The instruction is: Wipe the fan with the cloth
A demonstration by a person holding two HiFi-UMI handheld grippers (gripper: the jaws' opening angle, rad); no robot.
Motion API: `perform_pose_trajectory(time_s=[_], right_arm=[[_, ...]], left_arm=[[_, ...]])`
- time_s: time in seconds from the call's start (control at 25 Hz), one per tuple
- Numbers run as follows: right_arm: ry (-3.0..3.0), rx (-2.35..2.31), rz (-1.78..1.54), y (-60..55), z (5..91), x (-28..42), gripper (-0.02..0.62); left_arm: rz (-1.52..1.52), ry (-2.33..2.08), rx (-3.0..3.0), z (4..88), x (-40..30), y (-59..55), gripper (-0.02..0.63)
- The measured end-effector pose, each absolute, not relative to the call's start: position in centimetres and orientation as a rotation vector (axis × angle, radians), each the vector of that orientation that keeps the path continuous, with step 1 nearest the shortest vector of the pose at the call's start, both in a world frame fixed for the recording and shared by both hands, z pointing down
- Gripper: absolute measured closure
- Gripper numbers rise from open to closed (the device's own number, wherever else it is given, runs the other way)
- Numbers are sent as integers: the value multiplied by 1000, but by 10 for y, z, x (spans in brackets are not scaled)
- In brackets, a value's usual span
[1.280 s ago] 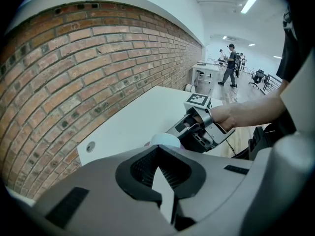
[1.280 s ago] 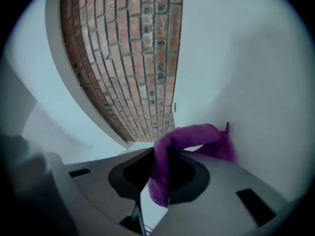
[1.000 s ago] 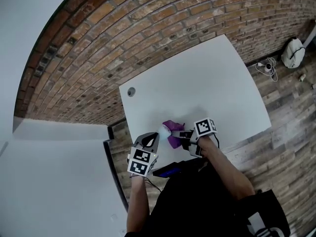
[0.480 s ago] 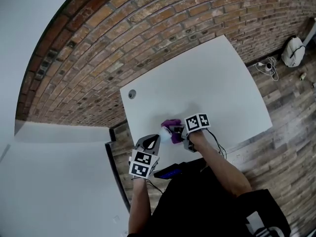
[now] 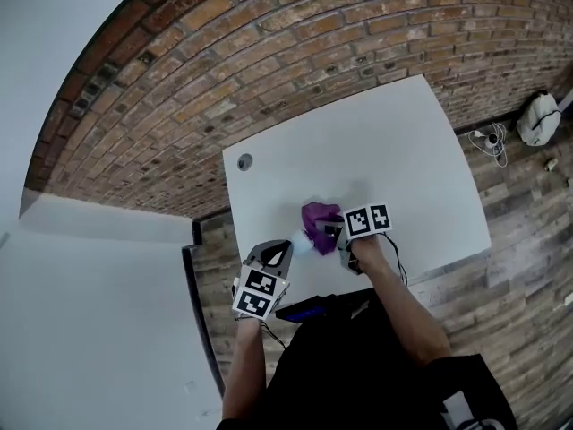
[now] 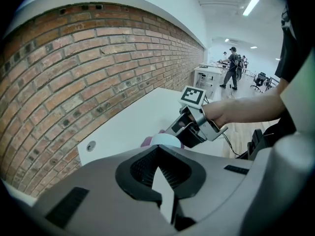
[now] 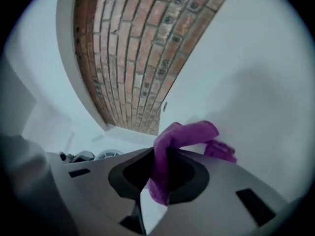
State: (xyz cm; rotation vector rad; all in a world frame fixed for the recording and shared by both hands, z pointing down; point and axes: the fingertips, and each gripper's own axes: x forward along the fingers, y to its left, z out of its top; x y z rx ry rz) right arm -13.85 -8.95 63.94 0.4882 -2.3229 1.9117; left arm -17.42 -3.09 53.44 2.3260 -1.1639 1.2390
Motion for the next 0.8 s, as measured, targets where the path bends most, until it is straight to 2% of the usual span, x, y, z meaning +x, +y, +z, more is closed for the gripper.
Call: perform_pose_trajectory(time_s=[0.12, 0.32, 0.4, 0.48, 0.68, 0.8], right_arm=[[-2229, 446, 1993, -63, 664, -153, 531], [-2180, 403, 1416, -32, 688, -140, 529], [-2207, 438, 1320, -43, 681, -132, 531], [-2292, 518, 1436, -73, 665, -132, 531], [-2261, 359, 2030, -85, 644, -161, 531], [-2191, 395, 1895, -58, 672, -152, 531]], left_arm=[[1236, -1168, 2327, 535, -174, -31, 601], [1229, -1173, 2329, 534, -174, -33, 601], [1228, -1170, 2329, 534, -174, -32, 601], [1225, -1173, 2328, 534, -175, -32, 601], [1227, -1181, 2324, 535, -174, -31, 601], [1230, -1182, 2328, 535, -172, -32, 601]])
